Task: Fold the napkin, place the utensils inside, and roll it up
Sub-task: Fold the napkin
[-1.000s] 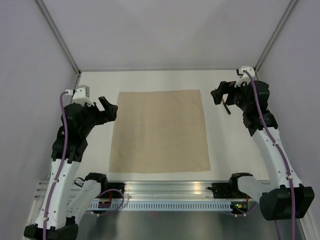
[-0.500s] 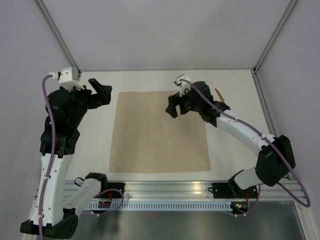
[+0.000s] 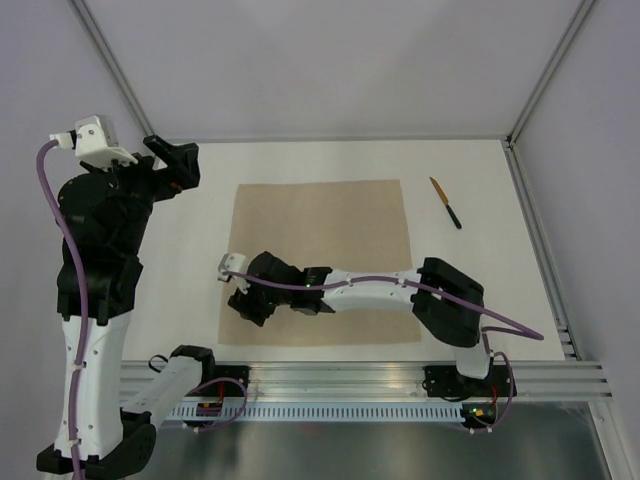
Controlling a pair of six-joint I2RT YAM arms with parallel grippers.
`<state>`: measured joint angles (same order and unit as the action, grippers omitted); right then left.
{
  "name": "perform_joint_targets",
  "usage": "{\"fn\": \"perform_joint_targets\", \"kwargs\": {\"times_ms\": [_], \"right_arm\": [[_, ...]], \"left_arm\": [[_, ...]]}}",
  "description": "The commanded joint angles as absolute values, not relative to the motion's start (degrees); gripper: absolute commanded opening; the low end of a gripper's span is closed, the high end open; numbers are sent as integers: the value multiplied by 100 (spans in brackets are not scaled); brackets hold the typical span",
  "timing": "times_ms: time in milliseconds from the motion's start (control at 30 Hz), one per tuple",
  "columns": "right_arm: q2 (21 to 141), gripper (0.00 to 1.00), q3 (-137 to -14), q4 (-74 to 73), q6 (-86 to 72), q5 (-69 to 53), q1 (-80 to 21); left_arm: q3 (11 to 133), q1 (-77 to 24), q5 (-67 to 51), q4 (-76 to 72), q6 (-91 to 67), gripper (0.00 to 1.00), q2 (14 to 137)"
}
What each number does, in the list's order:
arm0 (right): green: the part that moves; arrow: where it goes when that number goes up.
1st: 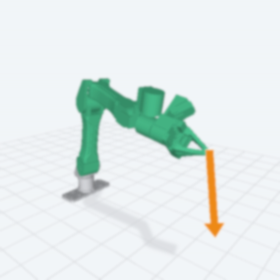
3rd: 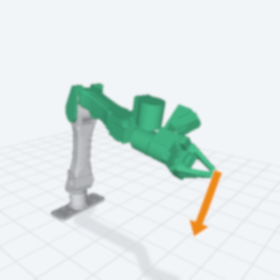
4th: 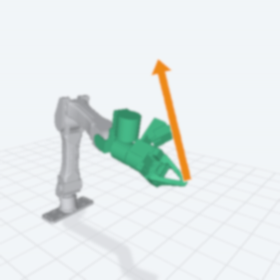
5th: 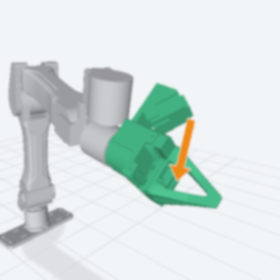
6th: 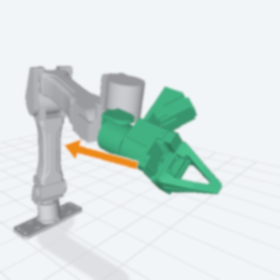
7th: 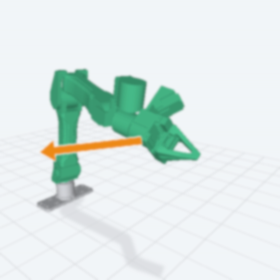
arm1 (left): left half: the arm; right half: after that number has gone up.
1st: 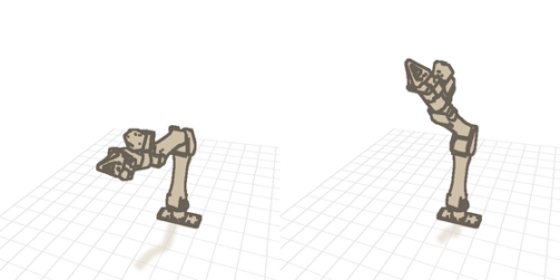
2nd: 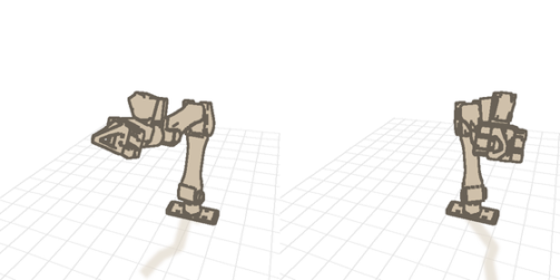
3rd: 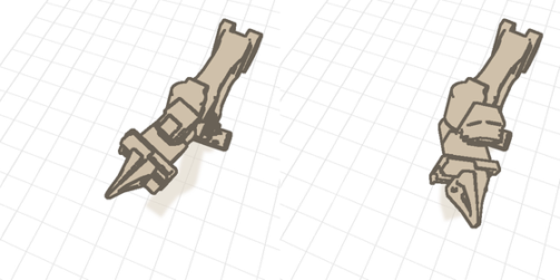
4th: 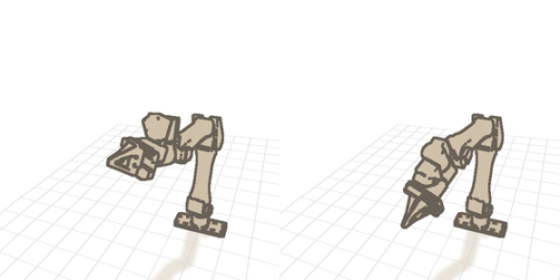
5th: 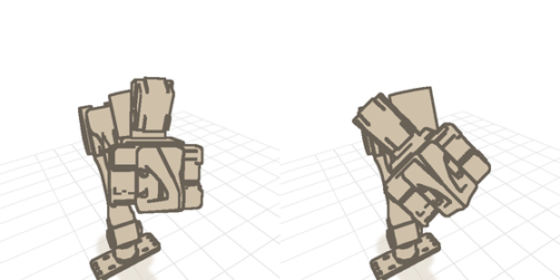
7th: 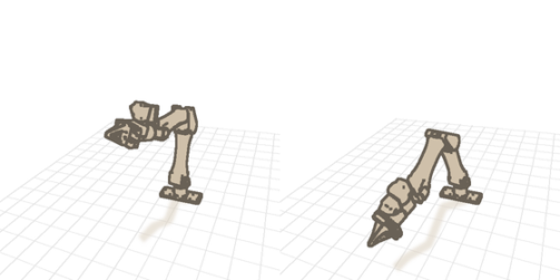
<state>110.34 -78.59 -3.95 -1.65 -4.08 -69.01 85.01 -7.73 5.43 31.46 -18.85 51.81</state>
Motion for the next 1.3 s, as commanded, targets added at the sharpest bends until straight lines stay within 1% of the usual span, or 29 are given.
{"fn": "perform_joint_targets", "kwargs": {"times_ms": [0,33,100,200,467,933,1033,1067,1133,1233,1267], "right_arm": [[11451,65,-8497,-140,-167,-176,-7206],[11539,61,-8560,-132,-150,-158,-7285],[11785,58,-8753,-132,-106,-62,-7504],[12084,55,-9025,-141,-105,-62,-7664],[12857,53,-9483,-88,-70,87,-7866],[13359,51,-9642,-97,-141,193,-7866],[13377,44,-9598,-88,-106,272,-7866],[13377,38,-9580,-88,-88,281,-7866],[13368,35,-9563,-88,-53,334,-7866],[13351,26,-9554,-97,-53,369,-7875],[13324,21,-9545,-114,-44,404,-7866]], "left_arm": [[8657,-756,712,3190,-2022,100,5124],[8657,-756,738,3225,-1995,100,5107],[8640,-756,773,3252,-1969,100,5080],[8587,-756,817,3270,-1951,100,5028],[8376,-756,940,3278,-1881,100,4904],[8235,-756,1002,3278,-1898,100,4887],[8218,-756,1028,3287,-1898,100,4878],[8218,-756,1020,3278,-1898,100,4869],[8209,-747,1020,3287,-1907,100,4878],[8183,-756,1020,3278,-1925,100,4852],[8183,-756,1020,3287,-1934,100,4843]]}}
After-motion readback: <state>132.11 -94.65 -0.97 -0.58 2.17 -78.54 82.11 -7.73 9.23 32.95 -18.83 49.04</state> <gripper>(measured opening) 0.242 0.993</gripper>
